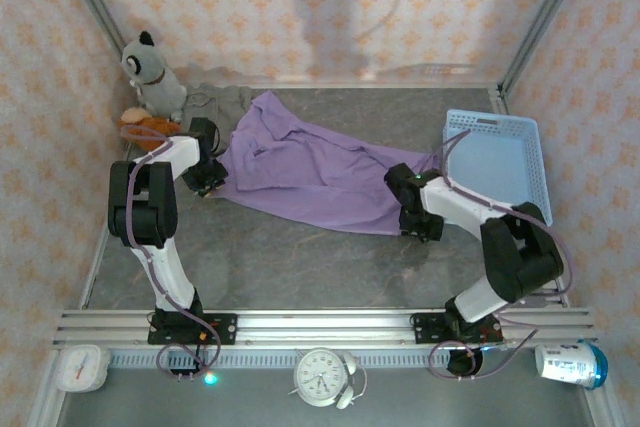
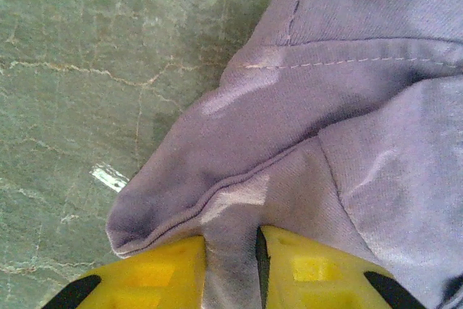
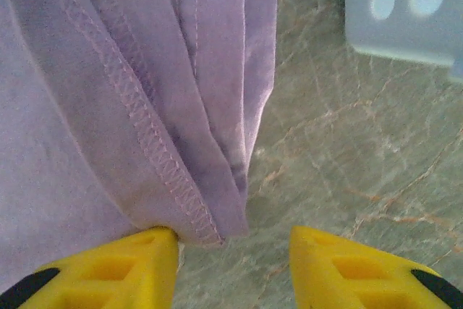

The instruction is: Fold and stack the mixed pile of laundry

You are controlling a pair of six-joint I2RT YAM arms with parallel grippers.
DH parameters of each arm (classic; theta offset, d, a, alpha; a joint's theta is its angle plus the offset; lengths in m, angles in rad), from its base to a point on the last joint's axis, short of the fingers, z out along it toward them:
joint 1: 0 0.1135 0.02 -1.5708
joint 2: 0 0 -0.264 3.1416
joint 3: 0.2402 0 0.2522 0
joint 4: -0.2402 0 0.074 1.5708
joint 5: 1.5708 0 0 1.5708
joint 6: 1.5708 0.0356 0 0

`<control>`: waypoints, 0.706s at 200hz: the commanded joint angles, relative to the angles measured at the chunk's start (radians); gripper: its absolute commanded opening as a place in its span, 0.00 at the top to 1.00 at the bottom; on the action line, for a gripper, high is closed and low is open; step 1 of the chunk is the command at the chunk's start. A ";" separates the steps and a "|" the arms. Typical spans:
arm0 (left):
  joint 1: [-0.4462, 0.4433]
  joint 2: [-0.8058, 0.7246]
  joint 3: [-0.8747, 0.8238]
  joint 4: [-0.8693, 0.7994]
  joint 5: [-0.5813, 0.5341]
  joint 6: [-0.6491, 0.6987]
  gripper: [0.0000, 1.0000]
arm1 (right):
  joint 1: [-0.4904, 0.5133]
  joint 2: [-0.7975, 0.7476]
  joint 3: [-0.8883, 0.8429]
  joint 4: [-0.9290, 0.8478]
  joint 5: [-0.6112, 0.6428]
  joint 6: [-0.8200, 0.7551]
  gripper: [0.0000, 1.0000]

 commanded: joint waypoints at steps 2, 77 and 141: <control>0.006 -0.001 -0.025 -0.034 0.003 0.010 0.74 | -0.015 0.039 0.062 -0.091 0.218 0.035 0.64; 0.007 -0.001 -0.024 -0.035 0.004 0.007 0.74 | -0.077 -0.115 0.068 -0.100 0.127 -0.040 0.68; 0.007 -0.001 -0.032 -0.029 0.013 0.006 0.74 | 0.006 -0.038 0.014 0.058 -0.020 -0.009 0.51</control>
